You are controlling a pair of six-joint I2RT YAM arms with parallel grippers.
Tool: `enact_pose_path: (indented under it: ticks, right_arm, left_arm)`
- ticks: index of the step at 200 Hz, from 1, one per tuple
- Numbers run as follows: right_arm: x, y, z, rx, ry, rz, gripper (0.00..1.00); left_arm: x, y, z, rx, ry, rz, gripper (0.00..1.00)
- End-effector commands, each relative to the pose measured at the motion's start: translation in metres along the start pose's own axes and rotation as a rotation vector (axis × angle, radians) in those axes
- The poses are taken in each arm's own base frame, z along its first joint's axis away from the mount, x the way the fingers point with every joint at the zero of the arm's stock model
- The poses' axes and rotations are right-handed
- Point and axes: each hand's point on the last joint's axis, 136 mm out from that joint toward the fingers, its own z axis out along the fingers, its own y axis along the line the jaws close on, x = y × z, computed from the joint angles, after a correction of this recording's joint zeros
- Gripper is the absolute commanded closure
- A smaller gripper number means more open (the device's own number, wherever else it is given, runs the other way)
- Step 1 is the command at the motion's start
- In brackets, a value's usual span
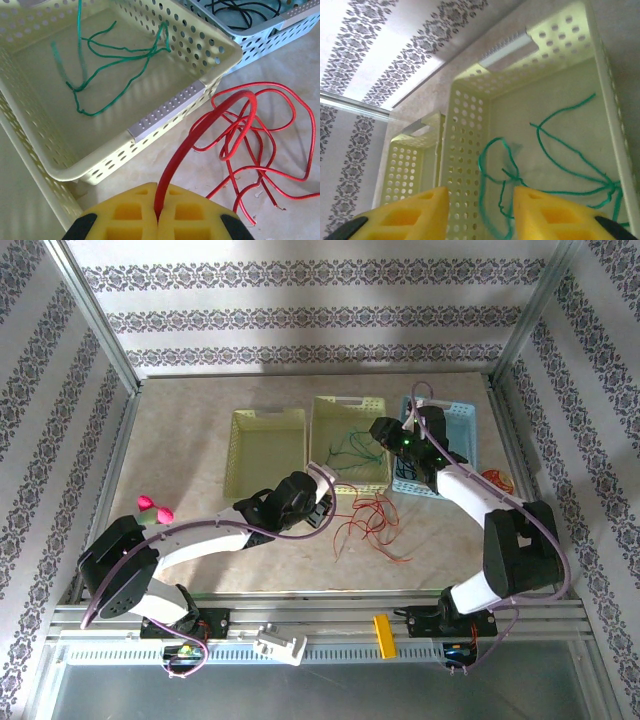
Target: Untangle the cables
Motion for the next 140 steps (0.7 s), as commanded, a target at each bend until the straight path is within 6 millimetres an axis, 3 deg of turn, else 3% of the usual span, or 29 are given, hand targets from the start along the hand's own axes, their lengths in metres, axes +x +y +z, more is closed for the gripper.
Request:
enact_pose_path:
  ticks: [1, 17, 34, 74, 108, 140]
  right_arm:
    - [-0.018, 0.01, -0.013, 0.006, -0.095, -0.02, 0.51]
    - [-0.02, 0.0, -0.031, 0.076, -0.125, -0.049, 0.49]
    - [-0.021, 0.001, -0.054, 0.103, -0.155, -0.102, 0.48]
    - [-0.005, -0.007, -0.093, 0.162, -0.157, -0.164, 0.48]
    - [0.007, -0.024, -0.109, 0.193, -0.17, -0.145, 0.48]
    - [0.013, -0.026, -0.113, 0.188, -0.149, -0.161, 0.48]
  left_arm:
    - [-0.008, -0.001, -0.011, -0.01, -0.034, -0.013, 1.0]
    - [-0.011, -0.001, -0.014, -0.009, -0.043, -0.005, 1.0]
    - [-0.018, 0.001, -0.02, -0.018, -0.068, 0.007, 1.0]
    - [-0.058, 0.003, -0.044, -0.028, -0.176, 0.07, 1.0]
    - [-0.099, 0.001, -0.069, -0.02, -0.261, 0.136, 1.0]
    - [-0.127, -0.006, -0.093, -0.005, -0.317, 0.248, 1.0]
